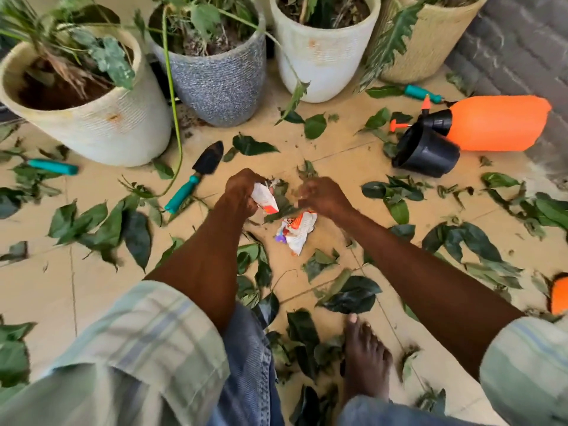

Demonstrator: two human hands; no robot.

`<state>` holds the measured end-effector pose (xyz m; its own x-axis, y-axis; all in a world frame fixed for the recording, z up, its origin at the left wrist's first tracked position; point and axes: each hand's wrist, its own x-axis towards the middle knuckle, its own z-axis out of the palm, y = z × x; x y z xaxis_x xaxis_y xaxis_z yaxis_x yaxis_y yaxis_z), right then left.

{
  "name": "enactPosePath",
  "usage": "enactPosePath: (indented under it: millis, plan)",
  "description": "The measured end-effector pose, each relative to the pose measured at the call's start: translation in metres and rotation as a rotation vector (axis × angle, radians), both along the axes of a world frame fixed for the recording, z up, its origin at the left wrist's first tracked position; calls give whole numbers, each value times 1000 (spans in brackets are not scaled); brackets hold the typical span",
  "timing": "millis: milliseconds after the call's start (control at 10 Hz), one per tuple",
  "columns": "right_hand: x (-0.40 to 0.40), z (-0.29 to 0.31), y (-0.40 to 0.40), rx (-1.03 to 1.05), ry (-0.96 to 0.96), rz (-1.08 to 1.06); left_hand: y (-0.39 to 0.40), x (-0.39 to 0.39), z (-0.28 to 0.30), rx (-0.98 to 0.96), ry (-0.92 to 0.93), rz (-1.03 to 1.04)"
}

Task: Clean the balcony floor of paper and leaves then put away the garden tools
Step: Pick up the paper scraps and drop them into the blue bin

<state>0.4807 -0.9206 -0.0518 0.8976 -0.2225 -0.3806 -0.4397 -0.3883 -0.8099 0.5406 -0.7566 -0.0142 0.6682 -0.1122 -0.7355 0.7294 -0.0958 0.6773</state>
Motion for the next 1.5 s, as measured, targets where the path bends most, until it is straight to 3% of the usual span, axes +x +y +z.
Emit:
enactPosePath:
  millis: [100, 200, 300, 500, 700, 800, 900, 1000, 1100, 1200, 1300, 1400, 1500]
  plan:
    - [-23, -39, 7, -425, 72, 436, 9, 12, -14, -221, 122, 190]
    - [-35, -61, 20, -670, 43, 568, 20, 13, -10, -249, 59, 275]
    - [-30, -54, 23, -664, 2, 553, 30, 11, -5, -188, 12, 261]
    - [17, 12, 39, -249, -33, 52, 59, 23, -11, 35, 14, -9]
    - [39, 37, 93, -123, -152, 2, 73, 13, 0, -109, 57, -80]
    - [36, 32, 112, -6, -119, -108, 86, 12, 2, -100, 47, -120]
    - [32, 28, 124, 317, 33, -91, 103, 12, 0, -82, 42, -168]
    - [31, 36, 130, 816, 150, -86, 118, 9, 2, -68, 49, -97]
    - [35, 38, 127, 883, 170, -24, 130, 9, 10, 25, 41, -72]
    - [34, 22, 127, 330, 53, 126, 141, 15, 13, 202, 4, -21]
    - [22, 1, 139, -201, -170, 481, 152, 19, 8, 221, -37, 120]
    - [12, -27, 153, -493, -203, 849, 156, 22, 3, 172, -20, 211]
    - [8, -51, 156, -709, -269, 954, 158, 20, 0, 139, 7, 163]
